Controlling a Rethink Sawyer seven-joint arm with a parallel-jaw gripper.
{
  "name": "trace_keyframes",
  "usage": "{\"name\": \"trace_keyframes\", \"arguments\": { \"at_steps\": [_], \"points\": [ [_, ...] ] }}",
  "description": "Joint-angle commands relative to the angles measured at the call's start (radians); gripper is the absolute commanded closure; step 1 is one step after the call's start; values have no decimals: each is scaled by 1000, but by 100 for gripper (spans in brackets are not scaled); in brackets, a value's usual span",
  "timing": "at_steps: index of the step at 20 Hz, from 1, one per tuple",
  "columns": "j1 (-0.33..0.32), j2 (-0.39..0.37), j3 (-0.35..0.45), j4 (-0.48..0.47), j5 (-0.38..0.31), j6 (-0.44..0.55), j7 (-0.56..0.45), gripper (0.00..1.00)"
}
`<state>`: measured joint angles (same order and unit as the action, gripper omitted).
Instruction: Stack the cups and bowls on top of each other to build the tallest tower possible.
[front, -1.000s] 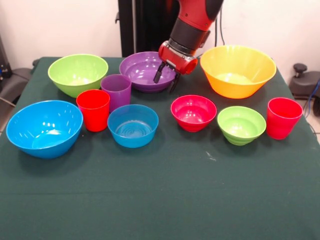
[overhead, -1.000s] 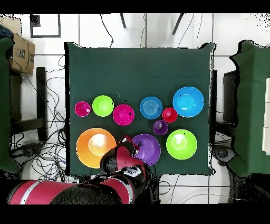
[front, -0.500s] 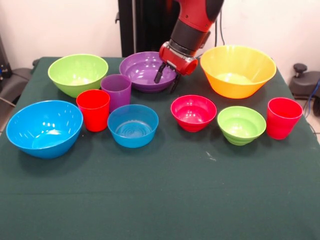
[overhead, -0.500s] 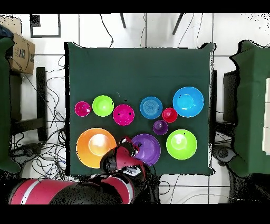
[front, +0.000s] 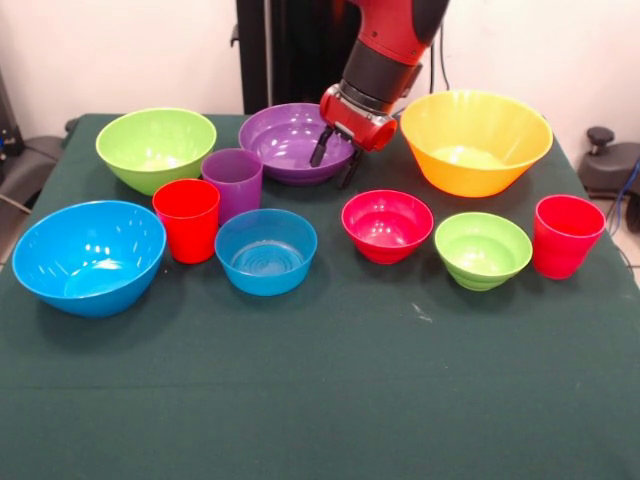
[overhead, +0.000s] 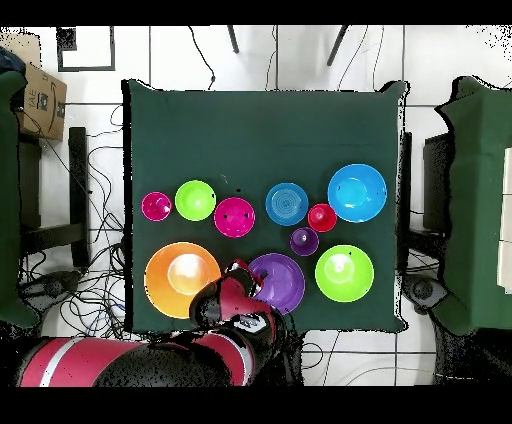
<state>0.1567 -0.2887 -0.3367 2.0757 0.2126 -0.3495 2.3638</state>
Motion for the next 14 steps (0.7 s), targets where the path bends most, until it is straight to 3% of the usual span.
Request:
{"name": "trace_keyframes", "arguments": {
  "at_steps": [1, 14],
  "points": [
    [-7, -4, 132, -13, 21, 22, 175, 0],
    [-15, -15, 134, -14, 2, 39, 154, 0]
  ]
}}
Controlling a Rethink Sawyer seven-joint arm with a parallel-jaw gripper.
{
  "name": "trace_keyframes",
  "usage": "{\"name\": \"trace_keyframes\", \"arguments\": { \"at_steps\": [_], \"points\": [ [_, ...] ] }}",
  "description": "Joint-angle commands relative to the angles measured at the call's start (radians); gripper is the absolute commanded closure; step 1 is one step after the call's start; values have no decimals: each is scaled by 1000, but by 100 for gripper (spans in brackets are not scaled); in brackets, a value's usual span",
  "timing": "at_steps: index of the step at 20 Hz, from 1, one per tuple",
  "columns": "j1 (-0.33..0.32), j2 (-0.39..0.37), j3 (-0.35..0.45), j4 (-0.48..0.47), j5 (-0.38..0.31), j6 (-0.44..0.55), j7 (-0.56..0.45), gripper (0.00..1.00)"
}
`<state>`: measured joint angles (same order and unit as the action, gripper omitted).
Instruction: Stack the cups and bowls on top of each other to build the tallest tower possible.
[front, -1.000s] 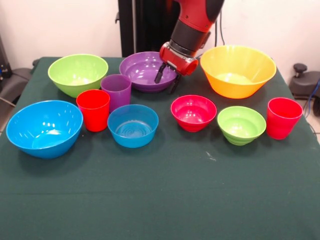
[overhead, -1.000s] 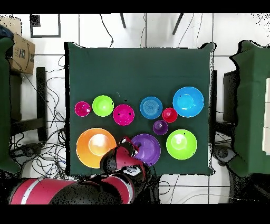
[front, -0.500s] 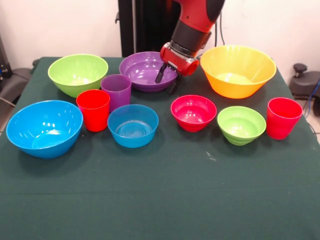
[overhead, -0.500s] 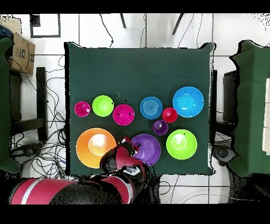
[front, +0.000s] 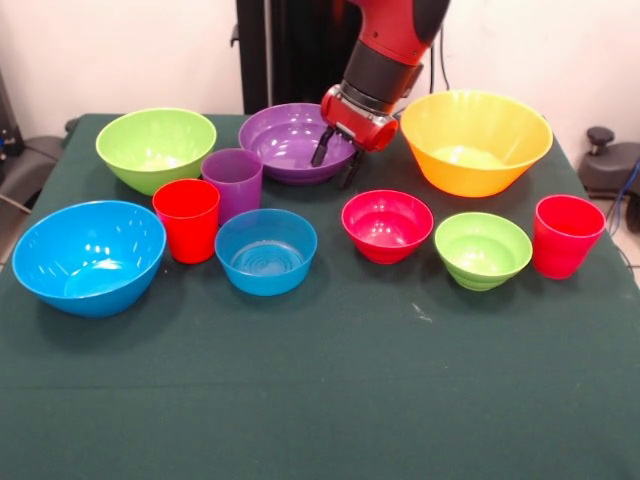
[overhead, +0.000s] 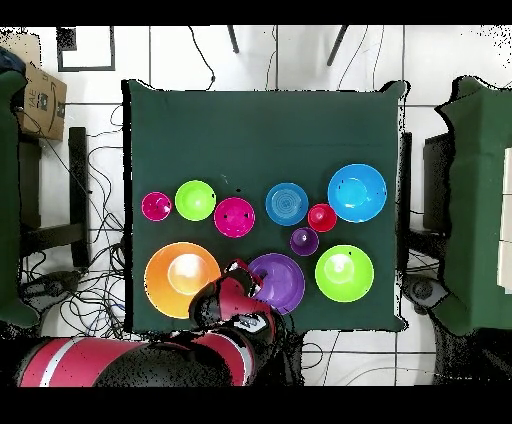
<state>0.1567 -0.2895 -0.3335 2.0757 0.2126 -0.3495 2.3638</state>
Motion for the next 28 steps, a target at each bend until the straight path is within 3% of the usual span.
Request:
{"name": "trace_keyframes", "arguments": {
  "at_steps": [1, 8, 9, 14, 24, 26, 28],
  "points": [
    [-15, -16, 131, -14, 2, 40, 154, 0],
    [-9, -39, 119, -14, 7, 84, 135, 0],
    [13, -38, 99, -22, 27, 140, 111, 100],
    [3, -29, 109, -33, 3, 84, 113, 100],
    [5, -32, 103, -37, 3, 95, 103, 100],
    [22, -51, 86, -35, 14, 144, 86, 100],
    [54, -85, 45, -43, 31, 256, 50, 100]
  ]
}}
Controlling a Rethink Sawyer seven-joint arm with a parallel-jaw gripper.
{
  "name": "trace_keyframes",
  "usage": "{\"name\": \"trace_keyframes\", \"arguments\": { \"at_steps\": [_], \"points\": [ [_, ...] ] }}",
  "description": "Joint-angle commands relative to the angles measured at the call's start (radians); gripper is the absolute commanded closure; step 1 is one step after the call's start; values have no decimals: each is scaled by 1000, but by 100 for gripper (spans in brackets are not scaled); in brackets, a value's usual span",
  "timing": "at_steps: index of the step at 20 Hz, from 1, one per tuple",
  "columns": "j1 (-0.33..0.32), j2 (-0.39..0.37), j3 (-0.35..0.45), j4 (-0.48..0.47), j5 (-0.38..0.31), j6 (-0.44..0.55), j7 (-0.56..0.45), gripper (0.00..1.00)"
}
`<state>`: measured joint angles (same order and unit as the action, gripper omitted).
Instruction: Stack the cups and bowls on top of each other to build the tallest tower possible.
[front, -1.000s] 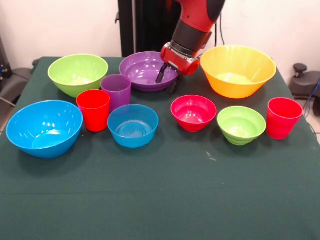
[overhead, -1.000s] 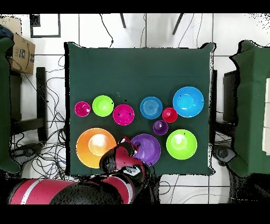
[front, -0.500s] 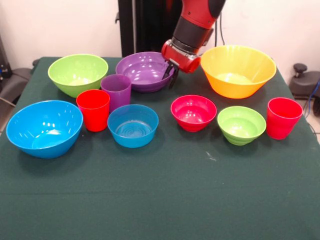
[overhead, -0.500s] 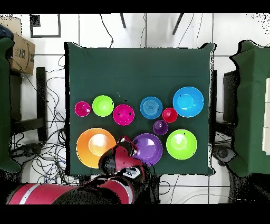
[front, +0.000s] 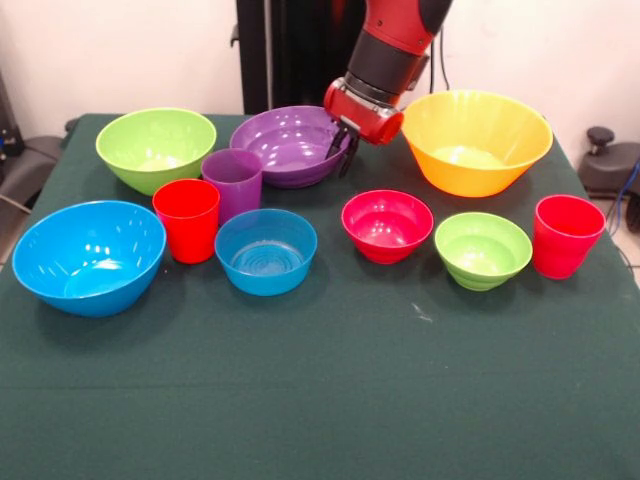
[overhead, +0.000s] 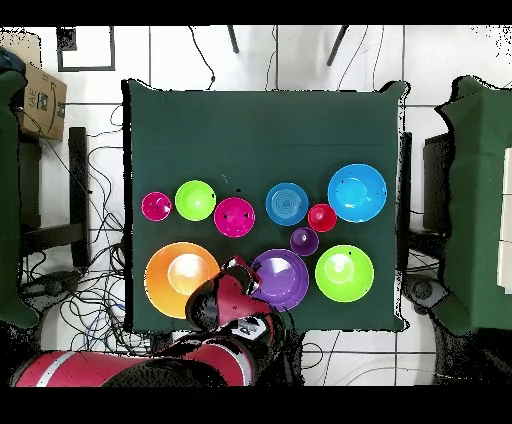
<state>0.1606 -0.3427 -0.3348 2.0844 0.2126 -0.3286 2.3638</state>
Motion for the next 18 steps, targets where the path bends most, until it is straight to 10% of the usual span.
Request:
{"name": "trace_keyframes", "arguments": {
  "at_steps": [1, 18],
  "points": [
    [77, -47, 14, -63, 42, 308, 33, 100],
    [215, -94, -143, -173, 23, 656, 105, 100]
  ]
}}
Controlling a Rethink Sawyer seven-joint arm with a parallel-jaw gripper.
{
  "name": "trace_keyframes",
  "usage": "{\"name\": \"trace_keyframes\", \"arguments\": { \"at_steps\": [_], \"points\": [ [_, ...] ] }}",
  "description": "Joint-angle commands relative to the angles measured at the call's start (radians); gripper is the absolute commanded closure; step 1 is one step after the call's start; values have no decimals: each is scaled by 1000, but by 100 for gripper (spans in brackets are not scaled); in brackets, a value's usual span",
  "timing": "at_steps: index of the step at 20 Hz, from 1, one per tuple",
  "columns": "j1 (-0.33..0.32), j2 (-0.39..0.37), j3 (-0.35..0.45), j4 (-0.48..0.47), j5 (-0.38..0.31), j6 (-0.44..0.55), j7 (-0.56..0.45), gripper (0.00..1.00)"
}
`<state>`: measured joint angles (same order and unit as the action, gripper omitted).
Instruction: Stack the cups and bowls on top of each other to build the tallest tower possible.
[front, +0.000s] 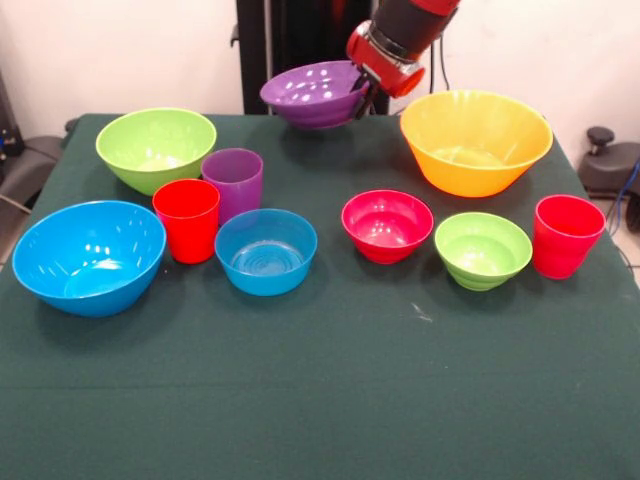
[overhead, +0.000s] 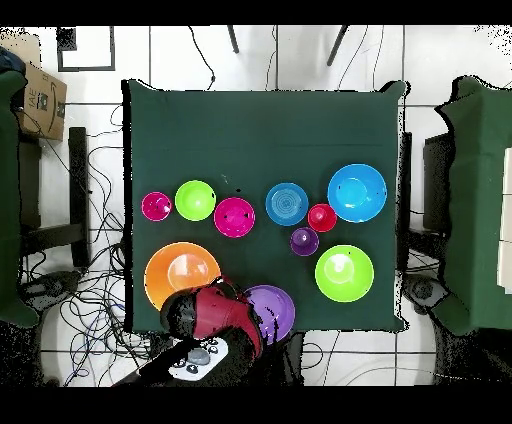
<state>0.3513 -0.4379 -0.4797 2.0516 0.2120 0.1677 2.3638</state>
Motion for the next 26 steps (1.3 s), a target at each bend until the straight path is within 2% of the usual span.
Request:
{"name": "trace_keyframes", "arguments": {
  "at_steps": [1, 6, 13, 20, 26],
  "points": [
    [31, 4, -6, -149, 22, 167, 108, 100],
    [44, 16, -36, -191, 7, 212, 103, 100],
    [67, 96, -118, -289, -11, 241, 100, 100],
    [59, 87, -149, -337, -40, 292, 62, 100],
    [68, 75, -184, -383, -60, 383, 42, 100]
  ]
}}
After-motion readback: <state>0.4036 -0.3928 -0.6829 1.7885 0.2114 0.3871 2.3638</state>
